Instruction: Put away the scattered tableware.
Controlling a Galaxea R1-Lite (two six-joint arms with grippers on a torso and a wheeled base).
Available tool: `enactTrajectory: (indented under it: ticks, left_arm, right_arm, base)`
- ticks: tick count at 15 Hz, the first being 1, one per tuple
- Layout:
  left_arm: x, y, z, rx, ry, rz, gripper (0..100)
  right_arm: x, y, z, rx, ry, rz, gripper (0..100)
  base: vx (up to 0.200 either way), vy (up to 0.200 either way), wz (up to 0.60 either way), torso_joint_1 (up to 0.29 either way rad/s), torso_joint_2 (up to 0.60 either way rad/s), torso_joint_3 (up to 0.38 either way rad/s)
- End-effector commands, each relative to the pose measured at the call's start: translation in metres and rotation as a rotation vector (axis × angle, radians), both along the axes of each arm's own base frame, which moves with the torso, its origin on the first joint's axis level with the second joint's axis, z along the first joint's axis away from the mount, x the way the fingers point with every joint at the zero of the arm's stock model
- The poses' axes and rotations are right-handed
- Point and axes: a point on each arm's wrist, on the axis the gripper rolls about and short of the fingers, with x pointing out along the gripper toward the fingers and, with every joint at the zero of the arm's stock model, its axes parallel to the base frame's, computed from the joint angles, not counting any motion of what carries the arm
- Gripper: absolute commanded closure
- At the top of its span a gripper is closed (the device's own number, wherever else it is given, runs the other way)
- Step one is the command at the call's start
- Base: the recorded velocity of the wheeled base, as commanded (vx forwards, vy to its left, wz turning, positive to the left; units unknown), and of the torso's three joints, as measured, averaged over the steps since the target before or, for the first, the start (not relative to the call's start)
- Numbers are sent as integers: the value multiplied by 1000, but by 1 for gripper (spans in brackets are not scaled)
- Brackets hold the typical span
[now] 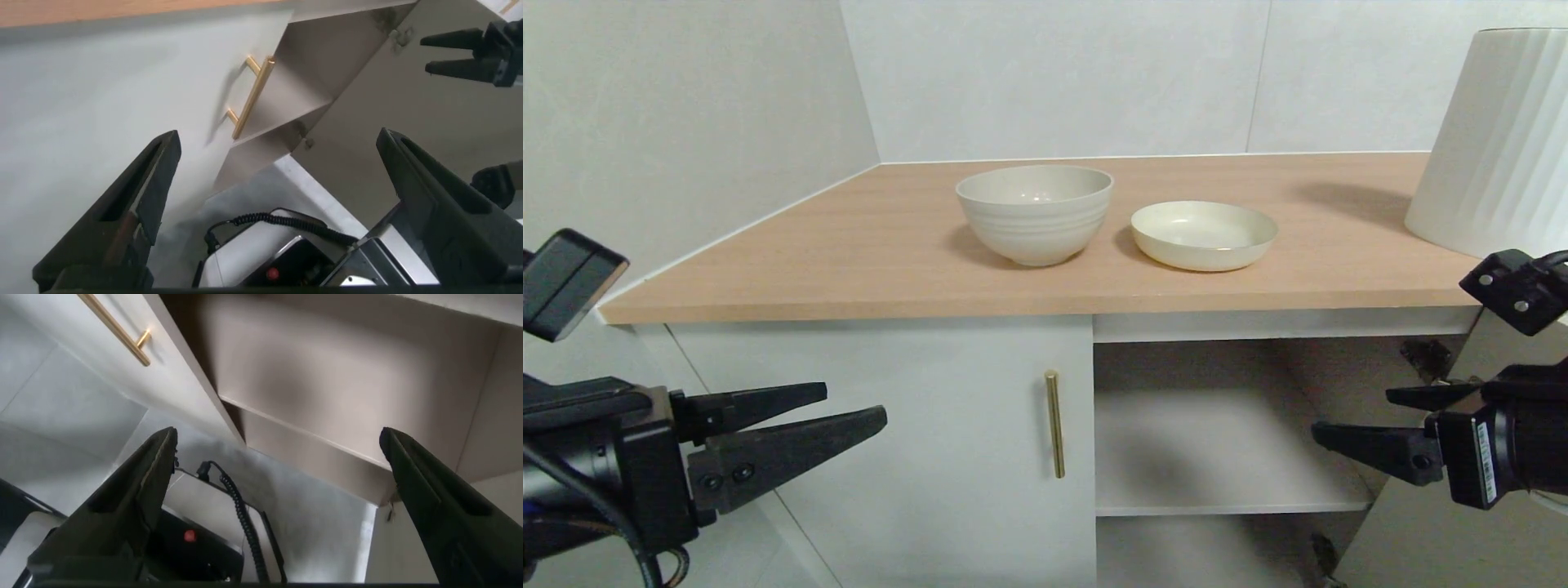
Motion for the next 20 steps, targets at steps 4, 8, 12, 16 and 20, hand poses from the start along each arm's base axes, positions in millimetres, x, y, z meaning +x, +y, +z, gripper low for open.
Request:
enactTrajectory:
  ticks: [4, 8, 12, 16, 20]
  left_arm:
    - [1, 0, -2, 2, 11, -2, 0]
    - [6, -3, -7, 14, 38, 0, 0]
    - [10, -4, -8, 20, 52, 8, 0]
    - [12, -4, -10, 23, 63, 10, 0]
    - [14, -5, -12, 26, 72, 8, 0]
  right_arm:
    - [2, 2, -2, -2, 1, 0, 0]
    - [4, 2, -3, -3, 6, -3, 0]
    - [5, 3, -4, -5, 12, -5, 0]
    - [8, 2, -5, -6, 16, -15, 0]
    - [9, 3, -5, 0, 9, -16, 0]
  base:
    - [0, 0, 0, 46, -193, -185]
    - [0, 0, 0, 159, -476, -295]
    - [0, 0, 0, 177, -483, -284]
    - [0, 0, 0, 195, -480, -284]
    - [0, 0, 0, 207, -487, -279]
